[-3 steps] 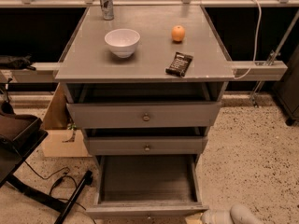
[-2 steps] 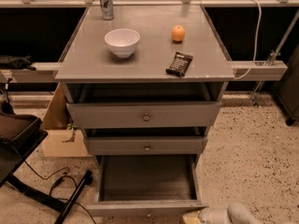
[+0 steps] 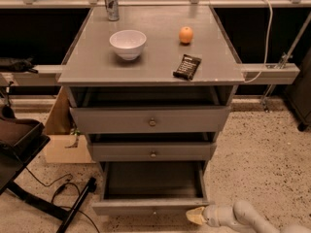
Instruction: Close bottom drawer
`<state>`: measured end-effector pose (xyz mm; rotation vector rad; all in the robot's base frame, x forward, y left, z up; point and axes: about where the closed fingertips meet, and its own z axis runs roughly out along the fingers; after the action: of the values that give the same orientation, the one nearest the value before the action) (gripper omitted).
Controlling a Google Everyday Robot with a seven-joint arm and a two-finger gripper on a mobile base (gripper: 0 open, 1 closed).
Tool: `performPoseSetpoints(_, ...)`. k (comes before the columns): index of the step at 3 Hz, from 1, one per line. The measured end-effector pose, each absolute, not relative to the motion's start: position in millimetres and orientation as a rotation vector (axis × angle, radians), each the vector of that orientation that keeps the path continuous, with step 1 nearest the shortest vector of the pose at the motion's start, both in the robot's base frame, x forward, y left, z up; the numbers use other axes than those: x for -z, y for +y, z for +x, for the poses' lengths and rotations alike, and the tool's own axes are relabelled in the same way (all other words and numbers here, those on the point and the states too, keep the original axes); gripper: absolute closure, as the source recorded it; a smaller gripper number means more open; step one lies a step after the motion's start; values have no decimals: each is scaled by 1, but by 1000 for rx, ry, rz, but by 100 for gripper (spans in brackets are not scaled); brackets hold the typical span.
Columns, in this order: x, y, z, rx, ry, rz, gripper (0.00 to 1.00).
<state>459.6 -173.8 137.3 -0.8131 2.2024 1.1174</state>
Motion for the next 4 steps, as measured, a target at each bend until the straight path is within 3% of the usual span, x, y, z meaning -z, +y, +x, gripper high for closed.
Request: performPoseSetpoints(4,-131,-144,499,-1138,2147,-878,100)
